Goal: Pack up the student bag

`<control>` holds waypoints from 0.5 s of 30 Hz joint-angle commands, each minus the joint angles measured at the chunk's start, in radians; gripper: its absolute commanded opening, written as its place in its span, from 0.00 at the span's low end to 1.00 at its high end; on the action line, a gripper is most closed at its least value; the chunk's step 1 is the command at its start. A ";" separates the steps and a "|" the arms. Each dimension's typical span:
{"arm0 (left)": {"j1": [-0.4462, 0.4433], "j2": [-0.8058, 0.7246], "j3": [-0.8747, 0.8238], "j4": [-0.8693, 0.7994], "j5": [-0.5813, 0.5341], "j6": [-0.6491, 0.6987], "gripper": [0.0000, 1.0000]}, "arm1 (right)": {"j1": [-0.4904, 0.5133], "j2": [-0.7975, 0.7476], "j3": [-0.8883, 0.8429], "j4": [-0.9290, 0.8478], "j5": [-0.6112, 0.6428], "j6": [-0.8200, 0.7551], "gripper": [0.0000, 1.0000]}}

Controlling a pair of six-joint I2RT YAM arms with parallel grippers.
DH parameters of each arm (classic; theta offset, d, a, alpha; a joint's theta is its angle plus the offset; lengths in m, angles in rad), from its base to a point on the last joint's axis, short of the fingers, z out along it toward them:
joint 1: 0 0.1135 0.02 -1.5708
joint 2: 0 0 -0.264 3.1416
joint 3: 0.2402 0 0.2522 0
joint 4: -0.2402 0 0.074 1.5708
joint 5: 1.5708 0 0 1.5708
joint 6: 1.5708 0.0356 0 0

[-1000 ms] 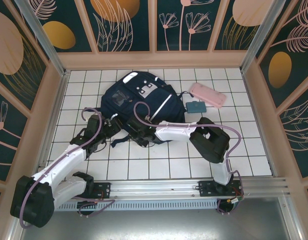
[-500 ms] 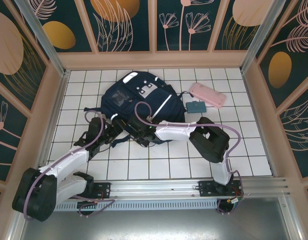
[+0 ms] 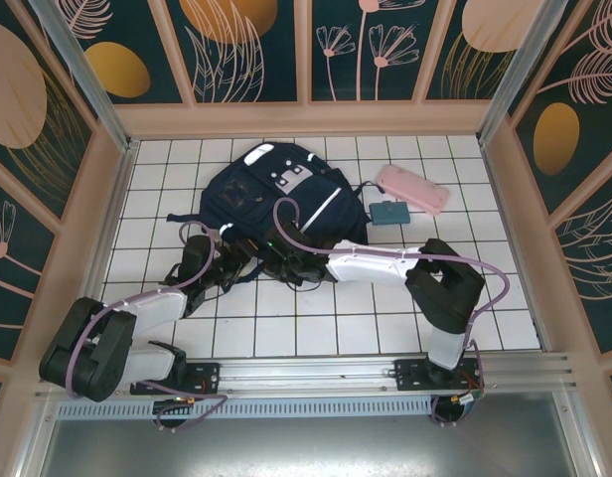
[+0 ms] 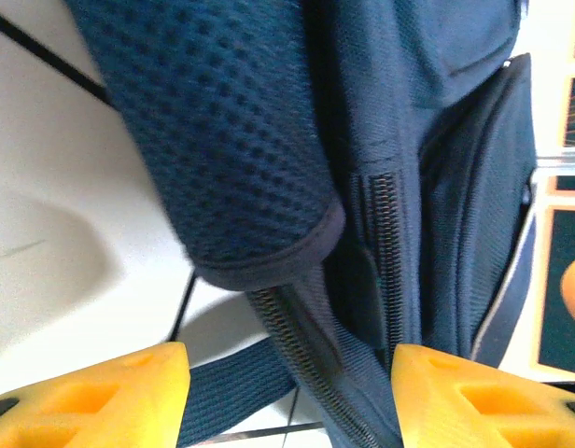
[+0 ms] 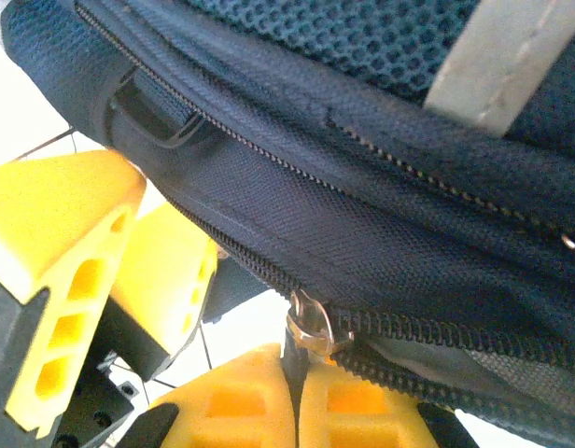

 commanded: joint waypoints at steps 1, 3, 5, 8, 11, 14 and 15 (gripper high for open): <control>0.008 0.039 -0.014 0.156 0.056 -0.058 0.56 | 0.001 -0.054 0.001 0.052 -0.038 -0.070 0.00; 0.008 0.054 -0.016 0.186 0.058 -0.074 0.51 | 0.001 -0.059 0.003 0.045 -0.038 -0.080 0.00; 0.008 0.063 -0.012 0.196 0.053 -0.078 0.45 | 0.000 -0.059 0.009 0.021 -0.033 -0.093 0.00; 0.008 0.075 -0.005 0.199 0.040 -0.080 0.31 | 0.000 -0.070 0.003 -0.017 -0.025 -0.115 0.00; 0.008 0.085 0.000 0.198 0.017 -0.083 0.18 | 0.000 -0.090 -0.017 -0.086 0.005 -0.143 0.00; 0.008 0.089 0.010 0.170 -0.016 -0.071 0.09 | -0.002 -0.129 -0.051 -0.174 0.064 -0.184 0.00; 0.008 0.089 0.014 0.157 -0.026 -0.063 0.06 | -0.005 -0.139 -0.060 -0.203 0.081 -0.200 0.00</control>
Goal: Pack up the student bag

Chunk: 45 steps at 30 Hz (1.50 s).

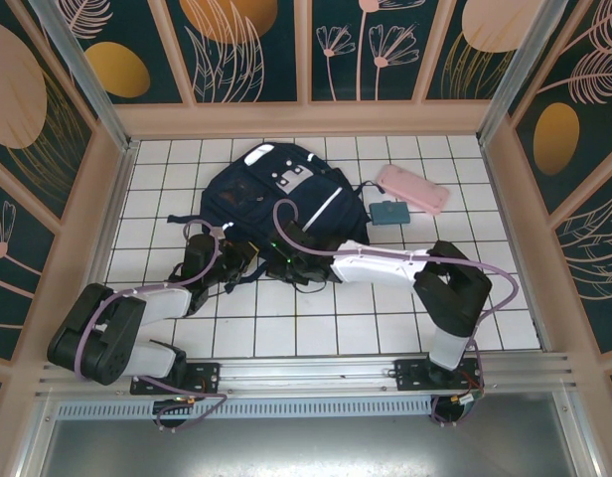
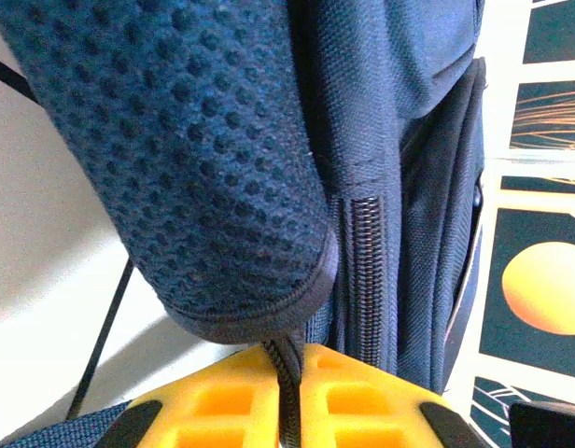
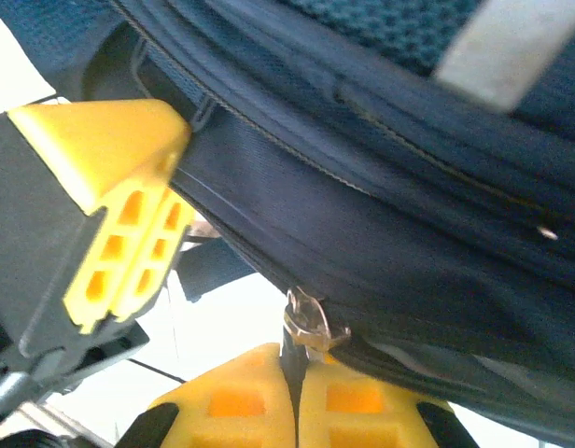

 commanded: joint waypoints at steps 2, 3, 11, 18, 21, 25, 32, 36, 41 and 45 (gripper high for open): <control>0.012 0.008 0.025 -0.018 -0.096 0.034 0.02 | -0.012 -0.113 -0.047 -0.213 0.109 -0.095 0.00; 0.012 0.005 0.028 -0.030 -0.107 0.041 0.00 | -0.016 -0.125 -0.053 -0.240 0.122 -0.111 0.00; 0.012 -0.009 0.049 -0.111 -0.171 0.087 0.00 | -0.074 -0.229 -0.118 -0.393 0.222 -0.179 0.00; 0.012 -0.017 0.059 -0.139 -0.187 0.101 0.00 | -0.129 -0.291 -0.173 -0.437 0.263 -0.220 0.00; 0.012 -0.016 0.068 -0.147 -0.188 0.107 0.00 | -0.141 -0.306 -0.185 -0.450 0.273 -0.226 0.00; 0.012 -0.019 0.082 -0.171 -0.201 0.120 0.00 | -0.148 -0.318 -0.181 -0.502 0.336 -0.212 0.00; 0.014 -0.043 0.107 -0.259 -0.263 0.156 0.00 | -0.188 -0.352 -0.177 -0.632 0.563 -0.190 0.00; 0.016 -0.066 0.125 -0.328 -0.314 0.189 0.00 | -0.215 -0.364 -0.171 -0.667 0.697 -0.186 0.00; 0.030 -0.072 0.182 -0.434 -0.381 0.262 0.00 | -0.142 -0.367 -0.120 -0.530 0.627 -0.360 0.00; 0.054 -0.071 0.222 -0.551 -0.458 0.310 0.32 | -0.046 -0.330 -0.068 -0.379 0.468 -0.453 0.00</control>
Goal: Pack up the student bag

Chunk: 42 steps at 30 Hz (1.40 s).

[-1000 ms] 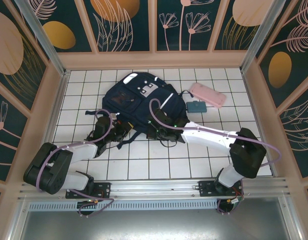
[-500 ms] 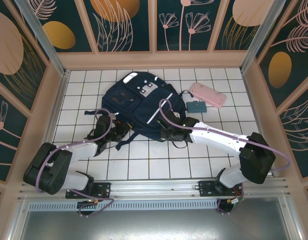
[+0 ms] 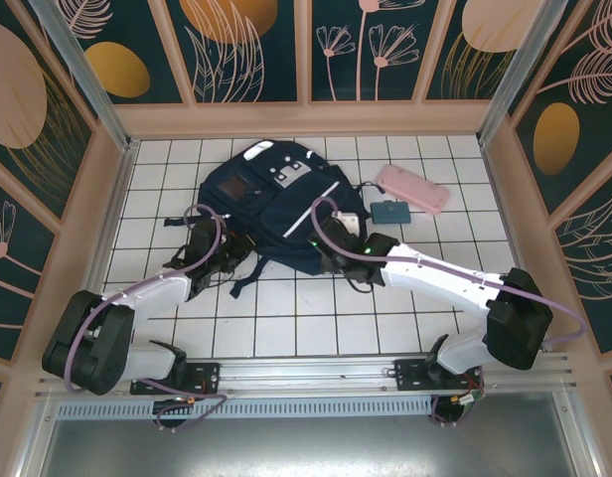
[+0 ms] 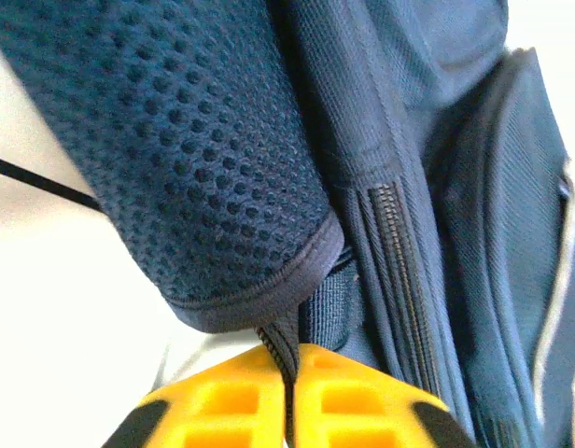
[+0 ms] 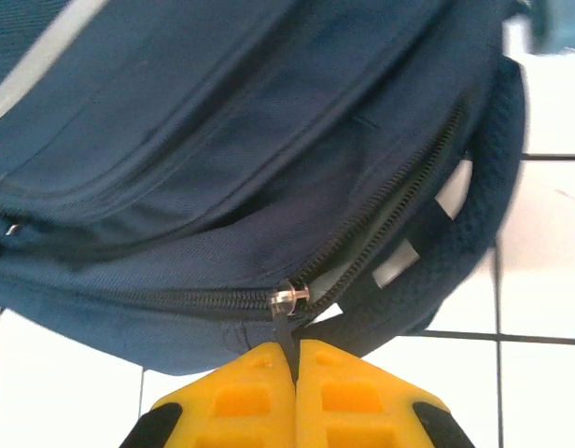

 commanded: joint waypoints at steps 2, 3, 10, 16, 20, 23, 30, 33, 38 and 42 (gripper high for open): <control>0.067 -0.042 0.036 -0.191 -0.289 0.086 0.66 | 0.014 0.017 0.036 0.059 -0.046 -0.123 0.00; 0.067 -0.062 0.038 -0.225 -0.305 0.090 0.72 | 0.015 0.021 0.032 0.106 -0.083 -0.134 0.00; 0.067 -0.261 -0.039 -0.336 -0.165 0.041 0.82 | 0.018 0.115 0.080 0.358 -0.351 -0.162 0.00; 0.067 -0.386 -0.175 -0.198 0.102 -0.120 0.82 | 0.030 0.221 0.129 0.474 -0.436 -0.154 0.00; 0.066 -0.430 -0.235 -0.112 0.155 -0.217 0.82 | 0.031 0.272 0.158 0.503 -0.433 -0.158 0.00; 0.067 -0.417 -0.262 -0.037 0.170 -0.247 0.80 | 0.033 0.284 0.160 0.509 -0.447 -0.161 0.00; 0.065 -0.309 -0.279 0.154 0.237 -0.268 0.68 | 0.034 0.222 0.094 0.489 -0.469 -0.181 0.00; 0.065 -0.273 -0.275 0.176 0.237 -0.267 0.62 | 0.034 0.197 0.074 0.481 -0.480 -0.177 0.00; 0.065 -0.227 -0.282 0.190 0.197 -0.269 0.33 | 0.034 0.155 0.047 0.460 -0.461 -0.168 0.00; 0.065 -0.209 -0.281 0.163 0.139 -0.250 0.09 | 0.035 0.130 0.022 0.370 -0.364 -0.150 0.00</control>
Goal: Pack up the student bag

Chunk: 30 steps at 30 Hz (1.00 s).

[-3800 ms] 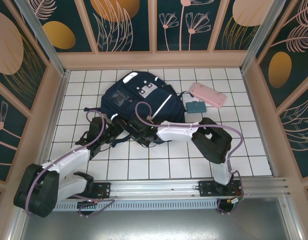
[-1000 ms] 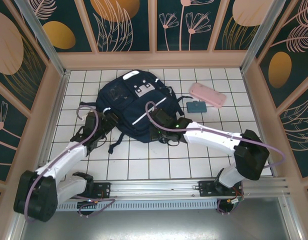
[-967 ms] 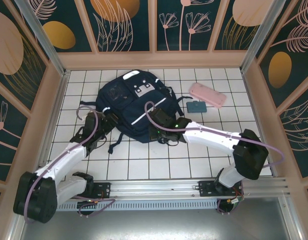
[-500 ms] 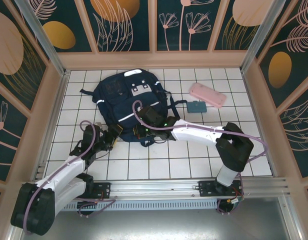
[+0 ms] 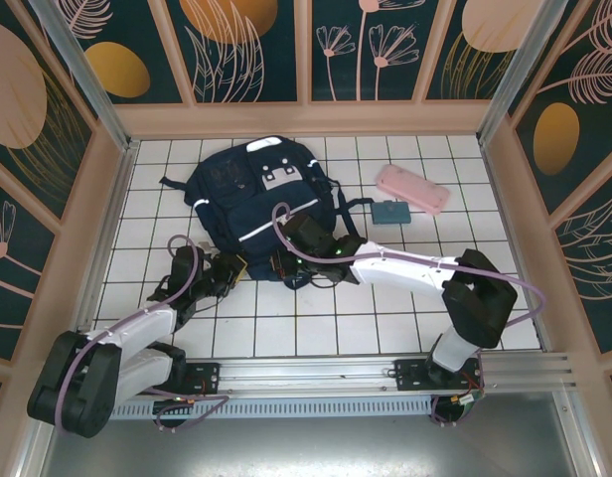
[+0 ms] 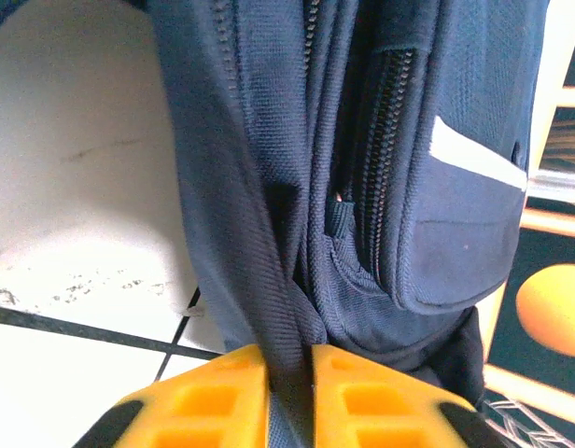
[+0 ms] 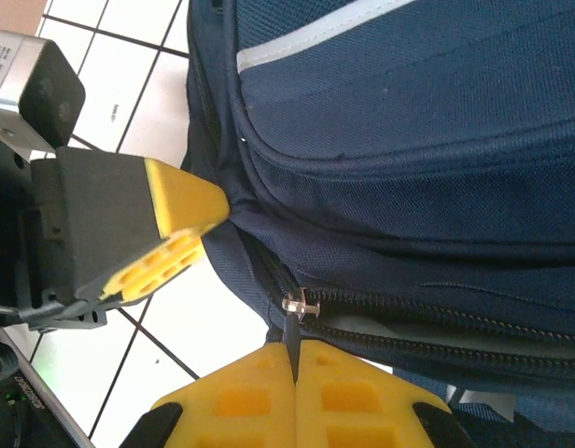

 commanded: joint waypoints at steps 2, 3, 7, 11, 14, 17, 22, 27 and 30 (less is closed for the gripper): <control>0.007 0.012 -0.005 0.008 -0.109 0.024 0.01 | 0.003 -0.079 -0.030 -0.107 0.145 0.015 0.00; 0.006 0.011 -0.006 0.001 -0.120 0.028 0.00 | 0.003 -0.087 -0.039 -0.131 0.182 0.021 0.00; 0.007 0.009 -0.003 -0.023 -0.151 0.044 0.00 | 0.003 -0.123 -0.066 -0.224 0.338 0.052 0.00; 0.006 0.000 0.010 -0.070 -0.184 0.068 0.00 | -0.014 -0.138 -0.082 -0.316 0.500 0.074 0.00; 0.006 -0.006 0.013 -0.090 -0.197 0.080 0.00 | -0.044 -0.142 -0.103 -0.345 0.559 0.078 0.00; 0.007 -0.011 0.016 -0.107 -0.205 0.086 0.00 | -0.085 -0.156 -0.123 -0.350 0.594 0.090 0.00; 0.006 -0.025 0.013 -0.108 -0.191 0.097 0.00 | -0.119 -0.194 -0.146 -0.271 0.433 0.006 0.00; 0.006 -0.029 0.028 -0.082 -0.131 0.124 0.00 | -0.061 -0.164 -0.092 -0.179 0.111 -0.022 0.32; 0.006 -0.036 0.046 -0.082 -0.099 0.144 0.00 | 0.000 -0.097 -0.024 -0.172 0.088 0.036 0.47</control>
